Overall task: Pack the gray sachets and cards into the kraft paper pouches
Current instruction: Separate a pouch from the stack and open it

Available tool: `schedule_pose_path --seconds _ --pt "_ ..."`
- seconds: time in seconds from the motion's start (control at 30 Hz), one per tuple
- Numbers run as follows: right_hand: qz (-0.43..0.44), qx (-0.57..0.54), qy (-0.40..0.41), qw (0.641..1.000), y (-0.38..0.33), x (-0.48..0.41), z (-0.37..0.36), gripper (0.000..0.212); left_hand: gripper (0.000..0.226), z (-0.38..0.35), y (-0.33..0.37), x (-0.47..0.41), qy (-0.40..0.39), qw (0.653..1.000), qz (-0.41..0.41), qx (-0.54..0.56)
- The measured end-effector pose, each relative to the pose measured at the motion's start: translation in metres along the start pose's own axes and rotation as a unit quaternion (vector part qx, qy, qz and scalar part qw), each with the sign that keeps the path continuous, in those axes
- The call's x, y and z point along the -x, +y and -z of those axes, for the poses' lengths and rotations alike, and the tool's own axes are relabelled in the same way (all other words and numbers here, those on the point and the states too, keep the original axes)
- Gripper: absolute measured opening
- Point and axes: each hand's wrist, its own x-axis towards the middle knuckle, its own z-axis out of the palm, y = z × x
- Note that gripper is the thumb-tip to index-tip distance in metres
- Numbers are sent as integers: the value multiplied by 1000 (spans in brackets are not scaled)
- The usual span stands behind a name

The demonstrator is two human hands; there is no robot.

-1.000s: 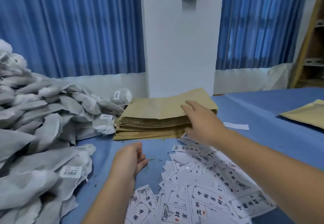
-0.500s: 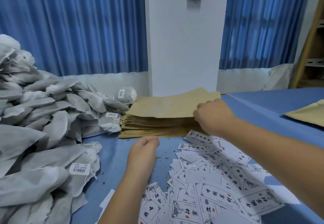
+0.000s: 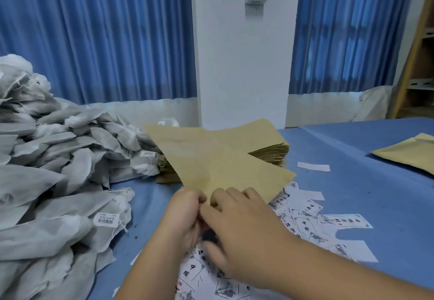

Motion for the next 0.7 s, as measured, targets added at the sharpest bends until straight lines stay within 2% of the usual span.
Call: schedule_pose_path --seconds 0.07,0.17,0.23,0.33,0.4,0.5,0.63,0.7 --pt "37 7 -20 999 10 10 3 46 17 6 7 2 0 1000 12 27" --pt "39 52 -27 997 30 17 8 54 24 17 13 4 -24 997 69 20" --pt "43 88 -42 994 38 19 13 65 26 23 13 3 -74 993 88 -4" --pt "58 94 -102 989 38 21 14 77 31 21 12 -2 -141 986 81 26" --pt "10 85 -93 992 31 24 12 80 43 16 10 -1 -170 981 71 65" --pt "-54 71 -81 993 22 27 6 74 63 6 6 2 -232 963 66 124" --pt "-99 93 -130 982 16 22 4 68 66 -8 4 12 -255 941 72 213" --pt "-143 85 -168 972 19 16 13 66 67 -14 2 17 -264 943 74 186"
